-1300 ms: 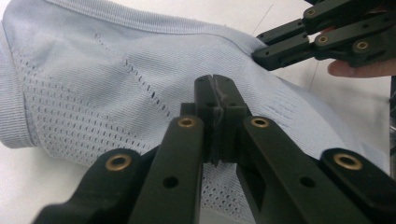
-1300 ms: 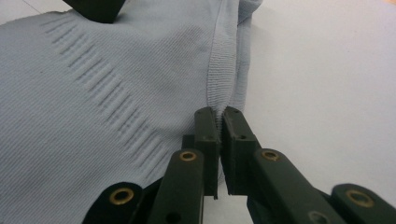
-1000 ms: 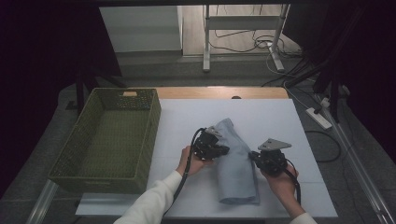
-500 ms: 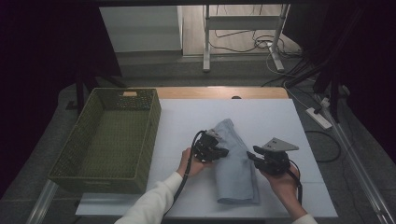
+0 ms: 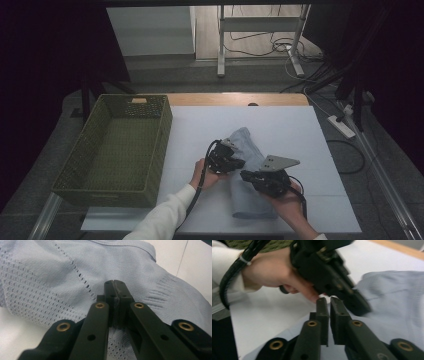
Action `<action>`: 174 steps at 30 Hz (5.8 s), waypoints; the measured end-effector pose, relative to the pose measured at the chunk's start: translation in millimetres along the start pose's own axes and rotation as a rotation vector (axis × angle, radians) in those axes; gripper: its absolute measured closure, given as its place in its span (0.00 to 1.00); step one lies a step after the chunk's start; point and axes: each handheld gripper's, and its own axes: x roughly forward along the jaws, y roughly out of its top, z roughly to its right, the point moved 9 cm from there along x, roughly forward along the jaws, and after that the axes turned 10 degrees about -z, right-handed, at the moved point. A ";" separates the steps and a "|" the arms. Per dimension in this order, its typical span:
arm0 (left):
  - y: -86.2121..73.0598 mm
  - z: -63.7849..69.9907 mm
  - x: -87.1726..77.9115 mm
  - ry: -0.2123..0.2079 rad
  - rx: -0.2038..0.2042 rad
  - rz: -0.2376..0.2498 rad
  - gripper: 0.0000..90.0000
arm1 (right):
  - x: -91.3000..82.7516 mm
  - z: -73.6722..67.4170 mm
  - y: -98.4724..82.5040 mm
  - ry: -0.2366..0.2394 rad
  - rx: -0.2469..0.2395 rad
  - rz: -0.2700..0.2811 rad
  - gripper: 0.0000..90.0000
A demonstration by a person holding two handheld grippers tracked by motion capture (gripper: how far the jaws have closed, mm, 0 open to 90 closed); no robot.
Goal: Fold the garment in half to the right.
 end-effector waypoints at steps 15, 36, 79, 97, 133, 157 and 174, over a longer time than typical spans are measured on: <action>-1.9 0.1 2.7 -0.010 -0.003 -0.009 0.99 | 32.0 -18.1 -15.7 0.030 -0.054 -0.144 0.99; -6.0 2.7 -1.4 -0.007 0.006 0.007 0.99 | 42.6 -17.0 -43.3 0.021 -0.061 -0.203 0.99; -25.2 1.2 5.0 -0.052 -0.012 -0.029 0.99 | 31.2 -24.5 -40.6 0.059 -0.071 -0.155 0.99; -26.1 1.0 5.1 -0.056 -0.017 -0.022 0.99 | 38.2 -36.1 -61.1 0.081 -0.124 -0.246 0.99; -37.7 -7.5 -72.3 0.071 -0.078 0.110 0.40 | -7.2 1.3 -40.0 0.048 -0.022 -0.033 0.57; -56.6 -11.6 -79.2 0.088 -0.086 0.096 0.36 | -7.2 3.5 -41.0 0.044 -0.052 -0.030 0.54; -55.0 -14.9 -79.6 0.090 -0.094 0.111 0.34 | -13.1 3.7 -44.0 0.031 -0.094 -0.037 0.52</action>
